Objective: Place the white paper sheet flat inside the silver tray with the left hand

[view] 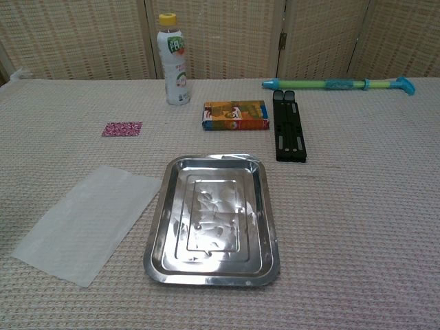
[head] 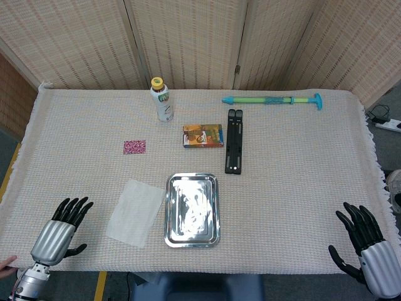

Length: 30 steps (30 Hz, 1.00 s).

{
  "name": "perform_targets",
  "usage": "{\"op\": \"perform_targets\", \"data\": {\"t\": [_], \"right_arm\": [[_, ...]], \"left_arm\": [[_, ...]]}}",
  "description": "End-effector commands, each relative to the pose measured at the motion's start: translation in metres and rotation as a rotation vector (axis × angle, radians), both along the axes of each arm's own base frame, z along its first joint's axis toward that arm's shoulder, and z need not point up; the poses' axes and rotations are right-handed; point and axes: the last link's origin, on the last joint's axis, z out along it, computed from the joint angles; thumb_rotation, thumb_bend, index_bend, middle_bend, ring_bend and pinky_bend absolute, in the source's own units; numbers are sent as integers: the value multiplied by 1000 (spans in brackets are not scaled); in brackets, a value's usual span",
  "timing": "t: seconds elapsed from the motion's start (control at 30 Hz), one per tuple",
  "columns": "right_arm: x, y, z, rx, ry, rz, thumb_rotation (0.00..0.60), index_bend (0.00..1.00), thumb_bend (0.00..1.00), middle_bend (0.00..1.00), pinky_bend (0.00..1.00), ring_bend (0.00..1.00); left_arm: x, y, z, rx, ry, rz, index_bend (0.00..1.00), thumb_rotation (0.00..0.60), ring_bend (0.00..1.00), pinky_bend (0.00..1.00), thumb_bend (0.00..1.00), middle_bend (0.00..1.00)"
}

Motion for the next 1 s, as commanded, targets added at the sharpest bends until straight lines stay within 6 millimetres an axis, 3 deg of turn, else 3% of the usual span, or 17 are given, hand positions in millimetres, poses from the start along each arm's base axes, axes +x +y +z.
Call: {"op": "perform_targets", "data": {"t": [0.03,0.37,0.43,0.5,0.53,0.63,0.8,0.9,1.0], "right_arm": [[0,1,1,-5,0,2,600,0,429,0,0,0],[1,6,5,-18,-10,9,600,0,428,0,0,0],[2,8,6,-23,-10,16,600,0,429,0,0,0],[4,9,5,-23,-8,23,600,0,428,0,0,0],[5,8,4,-22,-9,26,600,0,428,0,0,0],[6,5,0,-20,-7,30,600,0,429,0,0,0],[6,0,-8,10,-4,21,600,0,429,0,0,0],[7,-2,-9,19,-13,24,600,0,428,0,0,0],[8,-5,-7,-24,-17,34,600,0,429,0,0,0]], "left_arm": [[0,0,-1,-4,-1,-1,53,600,0,0,154,78],[4,-4,-8,-39,1,-20,50,600,9,6,153,109],[9,-10,-12,-31,32,-58,59,600,100,116,152,242],[13,-15,-17,-26,43,-103,97,600,287,410,152,481],[14,-17,-19,-25,42,-115,117,600,355,509,151,575],[12,-19,-25,-25,27,-143,168,600,571,706,151,811],[11,-15,-29,21,-17,-237,273,600,798,892,151,991],[8,-13,-35,12,-48,-295,357,600,888,975,150,1000],[3,-11,-42,8,-71,-330,405,600,903,983,153,1000]]}}
